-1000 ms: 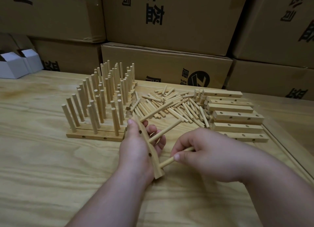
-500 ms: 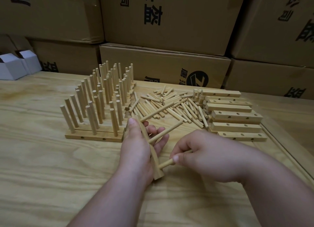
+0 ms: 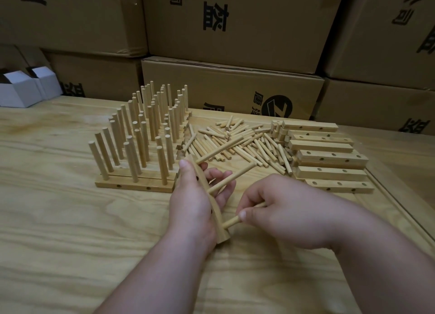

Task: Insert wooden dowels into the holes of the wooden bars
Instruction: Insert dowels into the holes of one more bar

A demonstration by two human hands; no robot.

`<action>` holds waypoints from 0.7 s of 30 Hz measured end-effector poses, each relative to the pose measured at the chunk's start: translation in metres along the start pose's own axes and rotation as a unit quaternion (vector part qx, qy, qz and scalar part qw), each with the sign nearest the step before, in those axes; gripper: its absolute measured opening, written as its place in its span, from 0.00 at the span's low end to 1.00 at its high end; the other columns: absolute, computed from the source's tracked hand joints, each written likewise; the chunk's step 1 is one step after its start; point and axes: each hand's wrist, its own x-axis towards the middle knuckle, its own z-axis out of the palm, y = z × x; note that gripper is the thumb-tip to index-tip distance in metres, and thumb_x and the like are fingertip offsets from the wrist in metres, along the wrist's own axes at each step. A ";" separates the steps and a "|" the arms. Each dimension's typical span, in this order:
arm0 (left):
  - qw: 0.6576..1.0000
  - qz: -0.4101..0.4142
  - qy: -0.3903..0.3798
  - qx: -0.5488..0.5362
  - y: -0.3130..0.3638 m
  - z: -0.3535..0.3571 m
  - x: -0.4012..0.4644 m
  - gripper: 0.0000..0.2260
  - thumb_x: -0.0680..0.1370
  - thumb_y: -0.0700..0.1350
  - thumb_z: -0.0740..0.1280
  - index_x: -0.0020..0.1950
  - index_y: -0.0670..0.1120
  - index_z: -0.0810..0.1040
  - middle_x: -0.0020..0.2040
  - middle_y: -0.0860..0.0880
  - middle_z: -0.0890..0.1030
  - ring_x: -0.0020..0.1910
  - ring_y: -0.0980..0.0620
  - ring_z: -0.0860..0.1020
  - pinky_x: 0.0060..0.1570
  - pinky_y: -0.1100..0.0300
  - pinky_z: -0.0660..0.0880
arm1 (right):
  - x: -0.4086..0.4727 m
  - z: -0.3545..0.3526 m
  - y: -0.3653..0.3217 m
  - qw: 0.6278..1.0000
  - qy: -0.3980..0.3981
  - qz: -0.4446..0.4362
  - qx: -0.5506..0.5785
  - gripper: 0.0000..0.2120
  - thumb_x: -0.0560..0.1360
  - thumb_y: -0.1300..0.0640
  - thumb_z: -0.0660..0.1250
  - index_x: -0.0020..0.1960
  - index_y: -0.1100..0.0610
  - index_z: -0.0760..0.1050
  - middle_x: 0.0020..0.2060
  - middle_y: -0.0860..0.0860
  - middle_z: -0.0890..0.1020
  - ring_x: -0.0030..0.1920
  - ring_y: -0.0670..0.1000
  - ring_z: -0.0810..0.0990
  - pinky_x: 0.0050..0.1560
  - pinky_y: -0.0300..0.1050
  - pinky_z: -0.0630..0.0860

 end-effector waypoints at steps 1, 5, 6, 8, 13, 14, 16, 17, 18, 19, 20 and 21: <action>1.000 -0.003 0.001 -0.005 0.001 0.000 -0.001 0.23 0.83 0.61 0.57 0.59 0.42 0.77 0.32 0.46 0.80 0.38 0.45 0.86 0.42 0.48 0.84 | 0.001 -0.001 0.002 1.000 0.007 0.001 0.012 0.04 0.77 0.46 0.70 0.47 0.45 0.82 0.40 0.50 0.85 0.43 0.51 0.82 0.47 0.52 0.80; 1.000 -0.008 -0.006 -0.014 0.001 0.000 -0.003 0.22 0.84 0.60 0.56 0.63 0.44 0.76 0.36 0.45 0.84 0.39 0.46 0.86 0.43 0.49 0.84 | 0.001 -0.013 0.013 0.988 -0.010 0.031 0.153 0.03 0.76 0.54 0.73 0.48 0.51 0.81 0.37 0.50 0.87 0.34 0.47 0.81 0.36 0.45 0.77; 1.000 -0.010 -0.011 -0.017 0.001 0.001 -0.003 0.22 0.84 0.61 0.55 0.64 0.45 0.75 0.38 0.45 0.85 0.40 0.47 0.87 0.44 0.49 0.84 | 0.000 -0.017 0.016 0.983 -0.009 0.035 0.182 0.04 0.76 0.55 0.73 0.49 0.54 0.80 0.39 0.52 0.87 0.34 0.48 0.81 0.35 0.43 0.76; 0.999 -0.013 -0.019 -0.032 0.002 0.001 -0.002 0.22 0.84 0.61 0.54 0.63 0.47 0.75 0.42 0.46 0.87 0.43 0.49 0.87 0.46 0.48 0.84 | 0.001 -0.022 0.021 0.970 0.019 0.036 0.240 0.07 0.75 0.55 0.74 0.49 0.57 0.82 0.39 0.55 0.87 0.33 0.49 0.80 0.33 0.42 0.76; 0.996 -0.037 -0.078 -0.039 0.003 0.000 -0.004 0.22 0.84 0.61 0.52 0.66 0.49 0.76 0.53 0.44 0.87 0.57 0.45 0.84 0.57 0.42 0.79 | 0.009 -0.017 0.029 0.945 0.184 0.010 0.270 0.10 0.80 0.52 0.66 0.44 0.46 0.84 0.33 0.51 0.84 0.30 0.48 0.77 0.33 0.44 0.76; 0.994 -0.047 -0.099 -0.015 0.001 0.000 -0.006 0.23 0.83 0.62 0.53 0.65 0.48 0.77 0.54 0.43 0.86 0.58 0.44 0.84 0.60 0.41 0.78 | 0.011 -0.016 0.030 0.942 0.233 -0.003 0.242 0.11 0.81 0.50 0.65 0.44 0.43 0.83 0.32 0.49 0.83 0.31 0.48 0.77 0.34 0.46 0.77; 0.985 -0.056 -0.146 0.071 -0.006 -0.001 -0.010 0.26 0.83 0.63 0.53 0.66 0.47 0.77 0.56 0.44 0.86 0.58 0.46 0.84 0.63 0.45 0.77 | 0.011 -0.016 0.030 0.930 0.307 -0.031 0.200 0.10 0.81 0.48 0.63 0.45 0.40 0.81 0.32 0.47 0.82 0.33 0.50 0.78 0.35 0.51 0.78; 0.977 -0.047 -0.166 0.121 -0.010 -0.001 -0.012 0.24 0.83 0.62 0.53 0.64 0.47 0.78 0.56 0.45 0.86 0.57 0.49 0.84 0.62 0.50 0.78 | 0.011 -0.017 0.030 0.924 0.327 -0.040 0.195 0.10 0.81 0.48 0.62 0.45 0.39 0.80 0.31 0.46 0.81 0.33 0.51 0.78 0.37 0.54 0.78; 0.969 -0.034 -0.180 0.163 -0.014 0.000 -0.013 0.21 0.84 0.60 0.54 0.62 0.48 0.79 0.54 0.46 0.87 0.55 0.50 0.85 0.58 0.54 0.80 | 0.009 -0.018 0.029 0.920 0.338 -0.046 0.192 0.10 0.81 0.48 0.62 0.45 0.40 0.80 0.30 0.46 0.81 0.33 0.52 0.78 0.37 0.57 0.78; 0.965 -0.022 -0.185 0.187 -0.016 0.000 -0.013 0.18 0.85 0.56 0.56 0.58 0.47 0.80 0.52 0.45 0.87 0.51 0.50 0.86 0.52 0.56 0.81 | 0.008 -0.020 0.028 0.920 0.342 -0.048 0.187 0.10 0.82 0.48 0.61 0.45 0.41 0.80 0.30 0.46 0.80 0.33 0.54 0.77 0.37 0.59 0.78; 0.961 -0.015 -0.182 0.206 -0.018 0.001 -0.012 0.15 0.85 0.53 0.58 0.55 0.46 0.80 0.49 0.44 0.87 0.47 0.49 0.86 0.48 0.57 0.82 | 0.007 -0.020 0.028 0.921 0.342 -0.049 0.178 0.10 0.82 0.47 0.61 0.45 0.41 0.80 0.29 0.46 0.79 0.33 0.55 0.77 0.37 0.61 0.78; 0.959 -0.013 -0.181 0.219 -0.018 0.002 -0.012 0.14 0.85 0.51 0.60 0.53 0.44 0.80 0.47 0.43 0.87 0.43 0.48 0.86 0.44 0.57 0.82 | 0.005 -0.021 0.027 0.924 0.343 -0.049 0.164 0.10 0.82 0.47 0.61 0.46 0.41 0.79 0.29 0.46 0.79 0.33 0.56 0.78 0.37 0.61 0.78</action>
